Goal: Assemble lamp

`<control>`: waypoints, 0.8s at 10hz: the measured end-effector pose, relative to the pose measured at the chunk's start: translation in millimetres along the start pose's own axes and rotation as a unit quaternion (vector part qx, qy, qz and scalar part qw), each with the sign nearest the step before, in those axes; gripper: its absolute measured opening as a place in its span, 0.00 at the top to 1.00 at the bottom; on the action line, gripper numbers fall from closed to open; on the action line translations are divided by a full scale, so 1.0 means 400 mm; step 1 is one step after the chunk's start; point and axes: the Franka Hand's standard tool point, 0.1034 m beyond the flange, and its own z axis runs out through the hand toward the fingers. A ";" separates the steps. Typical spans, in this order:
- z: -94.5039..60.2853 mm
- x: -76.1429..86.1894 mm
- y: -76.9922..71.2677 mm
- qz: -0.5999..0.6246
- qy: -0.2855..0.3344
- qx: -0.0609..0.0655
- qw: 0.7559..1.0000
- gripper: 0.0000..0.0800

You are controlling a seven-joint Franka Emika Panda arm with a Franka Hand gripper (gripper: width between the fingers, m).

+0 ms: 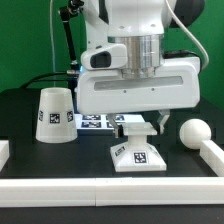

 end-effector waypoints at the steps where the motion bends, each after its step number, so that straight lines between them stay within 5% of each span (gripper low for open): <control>1: 0.001 0.037 -0.018 0.010 0.009 0.002 1.000 0.33; 5: 0.005 0.117 -0.077 0.021 0.025 0.007 0.999 0.33; 7: 0.008 0.111 -0.125 0.011 0.013 0.007 1.000 0.33; 8: 0.008 0.111 -0.121 0.008 0.014 0.007 1.000 0.33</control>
Offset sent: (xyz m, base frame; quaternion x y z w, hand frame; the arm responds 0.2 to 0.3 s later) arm 0.0352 0.0218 -0.0035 0.0081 -0.0050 0.0622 0.9980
